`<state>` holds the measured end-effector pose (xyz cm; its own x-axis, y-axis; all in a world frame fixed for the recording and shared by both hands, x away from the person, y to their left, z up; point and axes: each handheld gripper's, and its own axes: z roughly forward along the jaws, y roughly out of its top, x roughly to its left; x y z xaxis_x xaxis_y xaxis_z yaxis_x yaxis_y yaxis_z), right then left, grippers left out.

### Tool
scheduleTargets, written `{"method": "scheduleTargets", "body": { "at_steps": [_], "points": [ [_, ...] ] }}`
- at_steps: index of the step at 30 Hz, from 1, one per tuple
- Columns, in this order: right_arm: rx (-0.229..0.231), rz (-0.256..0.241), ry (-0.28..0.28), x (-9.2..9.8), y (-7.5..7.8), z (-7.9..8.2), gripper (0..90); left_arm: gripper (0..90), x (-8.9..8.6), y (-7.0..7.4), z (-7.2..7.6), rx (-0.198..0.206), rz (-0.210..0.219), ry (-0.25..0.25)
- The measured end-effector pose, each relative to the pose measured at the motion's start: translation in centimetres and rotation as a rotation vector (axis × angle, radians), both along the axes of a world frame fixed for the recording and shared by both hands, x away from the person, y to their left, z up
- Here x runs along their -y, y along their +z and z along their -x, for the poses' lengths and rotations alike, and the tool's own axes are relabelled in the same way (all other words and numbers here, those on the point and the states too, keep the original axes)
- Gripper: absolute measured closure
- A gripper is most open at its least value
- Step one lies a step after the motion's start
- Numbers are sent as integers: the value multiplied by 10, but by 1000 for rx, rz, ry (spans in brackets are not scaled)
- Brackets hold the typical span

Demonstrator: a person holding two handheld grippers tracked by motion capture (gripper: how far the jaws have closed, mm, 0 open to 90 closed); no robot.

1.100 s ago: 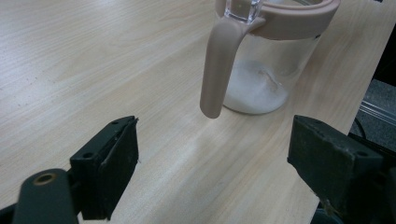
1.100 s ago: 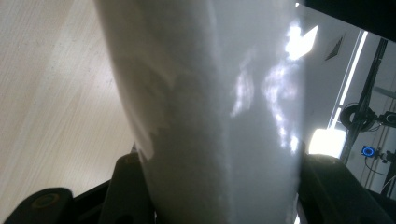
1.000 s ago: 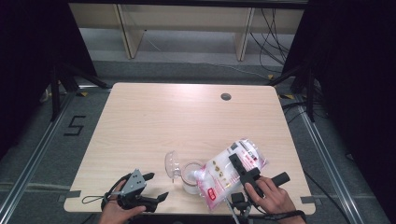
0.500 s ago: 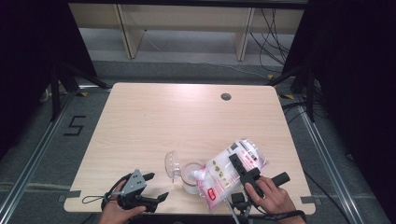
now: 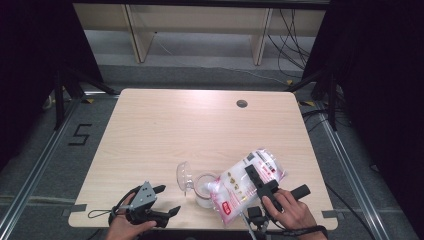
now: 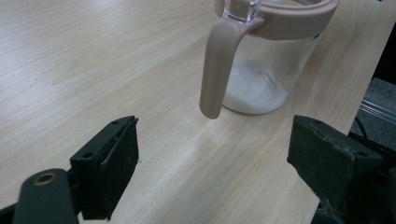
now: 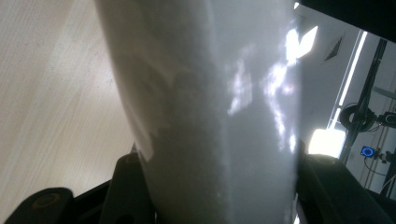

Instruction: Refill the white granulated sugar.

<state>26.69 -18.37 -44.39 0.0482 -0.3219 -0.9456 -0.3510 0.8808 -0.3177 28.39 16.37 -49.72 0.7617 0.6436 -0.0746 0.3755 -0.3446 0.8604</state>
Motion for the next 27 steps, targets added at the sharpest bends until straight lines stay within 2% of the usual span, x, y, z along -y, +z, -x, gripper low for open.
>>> {"method": "scheduleTargets", "body": {
  "at_steps": [6, 9, 12, 27],
  "points": [
    [-8, -8, -11, 0, -1, 1, 549, 160, 0, 0, 0, -1, 8, 3],
    [-6, 24, -4, -1, 2, 1, 549, 159, 0, 0, 0, 2, 6, 4],
    [7, 3, -6, 0, 2, 2, 549, 159, 0, 0, 0, 1, 6, 5],
    [1, -1, -3, 0, 3, 1, 550, 159, -1, 1, 0, 4, 3, 4]
  ]
}}
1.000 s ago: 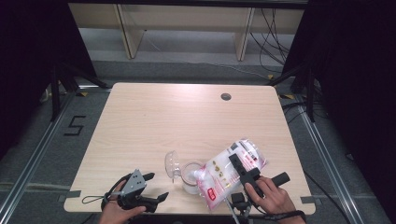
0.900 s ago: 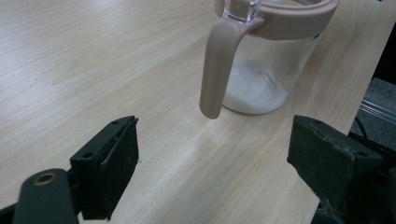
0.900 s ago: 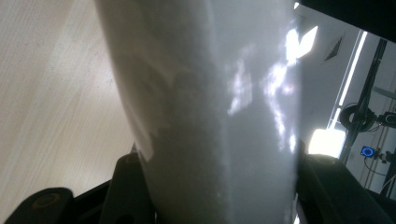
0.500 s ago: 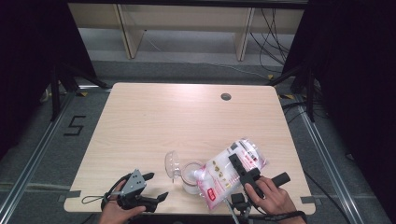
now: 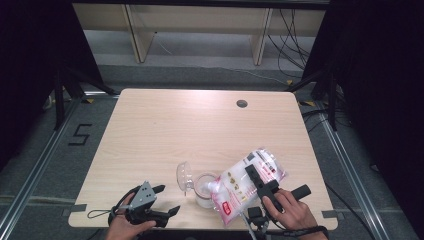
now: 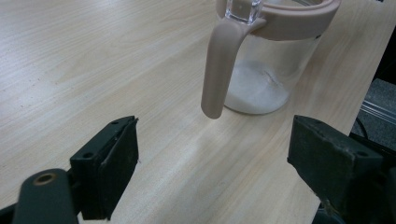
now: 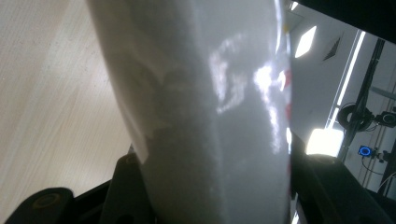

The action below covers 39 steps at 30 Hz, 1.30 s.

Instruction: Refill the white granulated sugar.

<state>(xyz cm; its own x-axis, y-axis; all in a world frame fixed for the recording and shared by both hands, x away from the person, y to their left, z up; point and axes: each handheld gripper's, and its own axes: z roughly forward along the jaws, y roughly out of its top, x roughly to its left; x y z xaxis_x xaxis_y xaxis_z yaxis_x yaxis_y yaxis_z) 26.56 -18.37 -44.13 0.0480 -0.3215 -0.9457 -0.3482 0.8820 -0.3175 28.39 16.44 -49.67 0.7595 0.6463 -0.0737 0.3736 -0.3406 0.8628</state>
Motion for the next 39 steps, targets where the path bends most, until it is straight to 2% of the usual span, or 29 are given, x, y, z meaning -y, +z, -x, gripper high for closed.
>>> {"method": "scheduleTargets", "body": {
  "at_steps": [3, 4, 5, 6, 9, 18, 21, 24, 25, 28, 39],
  "points": [
    [-10, -14, -9, 1, -1, 0, 550, 159, -1, 0, -1, 11, -9, -11],
    [1, 10, 8, 0, 0, -1, 550, 159, 0, 0, -1, 10, -7, -10],
    [-8, -7, -2, 1, -1, -1, 550, 159, 0, 0, -1, 11, -8, -11],
    [0, 8, 6, 0, 0, -1, 550, 159, 0, 0, -1, 10, -7, -10],
    [3, 7, 8, 0, 1, -1, 550, 159, 1, -1, 0, -9, 9, 6],
    [0, -4, 1, 1, 0, 0, 551, 159, 1, -1, 0, -12, 18, 10],
    [1, 8, 3, 0, 1, 0, 552, 159, 0, -1, -1, 1, 7, 1],
    [4, -3, 0, 1, 1, 0, 552, 159, 1, -1, 0, -11, 17, 11],
    [-1, 14, -2, 1, 2, 0, 552, 159, 1, -1, 0, -12, 18, 10],
    [6, 0, -2, 2, 2, 0, 553, 159, 0, -1, -1, -6, -1, 3],
    [0, -9, 3, 2, 2, -1, 559, 159, 0, -1, -1, -14, 10, 3]
  ]
}}
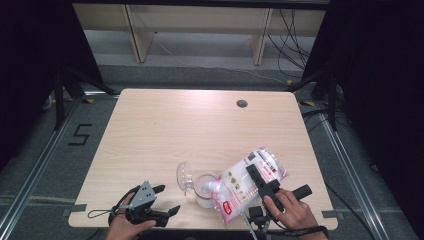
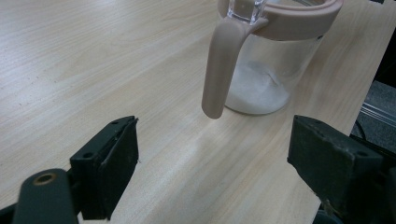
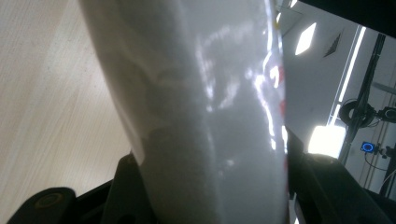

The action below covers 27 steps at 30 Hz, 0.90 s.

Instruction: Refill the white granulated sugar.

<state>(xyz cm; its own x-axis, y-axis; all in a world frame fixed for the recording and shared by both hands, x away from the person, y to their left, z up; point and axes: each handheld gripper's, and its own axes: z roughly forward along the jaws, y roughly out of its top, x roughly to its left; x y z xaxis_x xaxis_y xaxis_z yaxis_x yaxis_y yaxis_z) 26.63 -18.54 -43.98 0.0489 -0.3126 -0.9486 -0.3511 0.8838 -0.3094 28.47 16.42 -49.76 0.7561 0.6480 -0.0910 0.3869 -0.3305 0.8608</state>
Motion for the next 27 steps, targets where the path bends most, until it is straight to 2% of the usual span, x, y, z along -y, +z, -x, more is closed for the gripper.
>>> {"method": "scheduleTargets", "body": {
  "at_steps": [1, 3, 5, 7, 9, 10, 11, 13, 14, 16, 17, 25, 27],
  "points": [
    [1, 0, 0, 0, 0, 0, 560, 159, 0, 0, 0, 1, 4, 1],
    [0, -1, 1, 0, 0, 0, 562, 159, -1, 0, -1, 5, -22, 0],
    [-1, -4, 2, 0, 0, 0, 563, 159, 0, 0, 0, 2, 8, 5],
    [-10, 3, -16, 0, 1, 1, 564, 159, -1, 0, 0, 1, 2, 7],
    [-15, 5, -11, 0, 1, 0, 565, 159, 0, 0, 0, -1, -1, 8],
    [-12, -7, 4, 0, 0, -1, 566, 159, 0, 0, 0, -1, 3, 3],
    [-21, -21, -5, 1, -2, -1, 566, 159, 0, 0, 0, 0, 1, 3],
    [-23, -20, -9, 2, -2, -1, 566, 159, 0, 0, 0, 1, 1, 3],
    [-11, -4, 4, 1, 0, -1, 567, 159, 0, 0, 0, 0, 0, 8],
    [-11, 2, -9, 0, 0, 0, 568, 159, 0, -1, 0, -1, 9, 11],
    [-9, -7, 6, 1, 0, -1, 568, 159, -1, 0, 0, -4, 3, 11],
    [2, -17, 13, 1, -1, 0, 569, 159, -1, 0, 0, -2, 1, 14],
    [1, -17, 14, 1, -1, 0, 569, 159, -2, 1, -1, 17, -14, -2]
  ]
}}
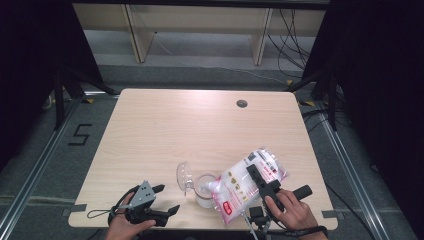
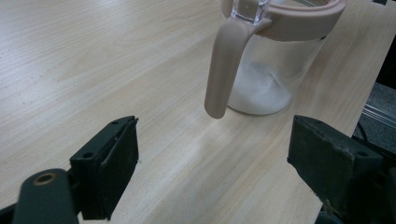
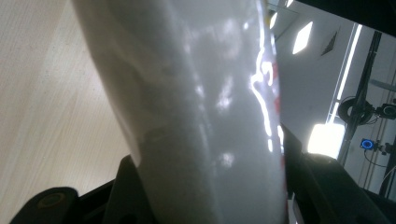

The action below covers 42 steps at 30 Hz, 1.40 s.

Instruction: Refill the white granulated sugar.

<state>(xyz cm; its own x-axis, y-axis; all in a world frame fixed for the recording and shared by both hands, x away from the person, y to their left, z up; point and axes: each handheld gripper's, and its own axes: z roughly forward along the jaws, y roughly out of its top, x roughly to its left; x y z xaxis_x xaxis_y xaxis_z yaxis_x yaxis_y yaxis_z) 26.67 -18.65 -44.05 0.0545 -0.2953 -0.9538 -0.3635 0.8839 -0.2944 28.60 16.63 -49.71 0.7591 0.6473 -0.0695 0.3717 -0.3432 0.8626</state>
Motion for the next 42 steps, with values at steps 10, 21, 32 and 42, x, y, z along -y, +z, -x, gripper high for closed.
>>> {"method": "scheduleTargets", "body": {
  "at_steps": [10, 21, 32, 42],
  "points": [
    [0, -3, 1, 0, 1, 0, 570, 159, 1, -1, 1, -19, 13, 16],
    [-8, 1, -17, 0, 2, 1, 570, 159, 1, -1, 2, -18, 13, 17],
    [-9, -13, -3, 1, 1, 0, 570, 159, 1, -1, 2, -18, 15, 15],
    [0, -12, -1, 1, 2, 0, 570, 160, 1, -1, 2, -18, 12, 18]
  ]
}}
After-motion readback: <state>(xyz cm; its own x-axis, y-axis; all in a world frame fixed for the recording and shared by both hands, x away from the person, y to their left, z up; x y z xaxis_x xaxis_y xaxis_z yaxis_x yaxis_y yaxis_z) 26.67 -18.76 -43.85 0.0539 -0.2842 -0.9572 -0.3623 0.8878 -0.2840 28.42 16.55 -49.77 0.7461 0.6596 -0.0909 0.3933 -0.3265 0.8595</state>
